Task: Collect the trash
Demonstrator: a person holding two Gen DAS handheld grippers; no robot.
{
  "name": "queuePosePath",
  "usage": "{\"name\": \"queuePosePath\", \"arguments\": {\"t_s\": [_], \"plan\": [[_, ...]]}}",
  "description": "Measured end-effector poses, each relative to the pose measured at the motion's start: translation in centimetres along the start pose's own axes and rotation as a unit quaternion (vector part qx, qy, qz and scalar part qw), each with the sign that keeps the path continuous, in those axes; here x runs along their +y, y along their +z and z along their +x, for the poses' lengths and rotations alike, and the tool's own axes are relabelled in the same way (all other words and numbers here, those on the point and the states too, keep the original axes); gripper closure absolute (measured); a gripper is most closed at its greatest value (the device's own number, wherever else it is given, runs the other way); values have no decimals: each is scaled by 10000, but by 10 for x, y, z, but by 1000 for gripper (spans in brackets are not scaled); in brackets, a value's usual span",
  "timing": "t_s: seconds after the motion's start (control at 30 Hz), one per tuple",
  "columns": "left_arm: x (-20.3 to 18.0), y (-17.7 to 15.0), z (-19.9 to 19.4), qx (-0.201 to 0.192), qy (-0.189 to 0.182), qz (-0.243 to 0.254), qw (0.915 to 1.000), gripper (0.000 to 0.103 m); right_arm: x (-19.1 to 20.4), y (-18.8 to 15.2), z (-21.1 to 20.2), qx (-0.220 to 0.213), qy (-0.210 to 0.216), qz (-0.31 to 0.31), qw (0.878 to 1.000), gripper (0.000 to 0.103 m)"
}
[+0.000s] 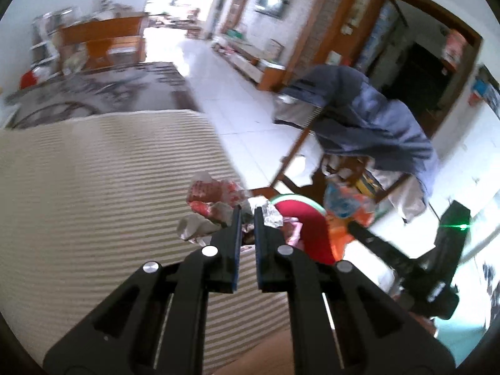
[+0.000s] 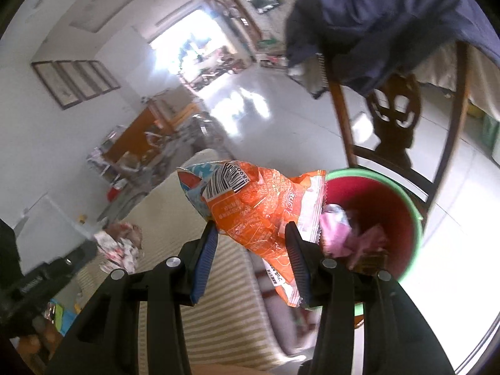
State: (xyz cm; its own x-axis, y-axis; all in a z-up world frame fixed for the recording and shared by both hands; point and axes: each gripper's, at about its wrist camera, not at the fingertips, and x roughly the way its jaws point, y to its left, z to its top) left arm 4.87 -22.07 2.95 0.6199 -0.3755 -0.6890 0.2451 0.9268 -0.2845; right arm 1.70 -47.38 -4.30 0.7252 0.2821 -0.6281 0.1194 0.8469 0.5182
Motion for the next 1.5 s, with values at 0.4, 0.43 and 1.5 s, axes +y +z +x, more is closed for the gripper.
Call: {"name": "queuePosePath", "arguments": {"t_s": [0.4,0.43,1.5], "plan": [[-71,15,59,202,-730,669,9949,22,-53,7,23,80,-831,389,9957,29],[-69,14,55,81,-698,682,9952,21,-53,6,22,47,-853,396,9956,29],[140,-28,-124,-2128,2071,-686,9524,5,188,-44,25,-1643,-154,-1695,9716,7]]}}
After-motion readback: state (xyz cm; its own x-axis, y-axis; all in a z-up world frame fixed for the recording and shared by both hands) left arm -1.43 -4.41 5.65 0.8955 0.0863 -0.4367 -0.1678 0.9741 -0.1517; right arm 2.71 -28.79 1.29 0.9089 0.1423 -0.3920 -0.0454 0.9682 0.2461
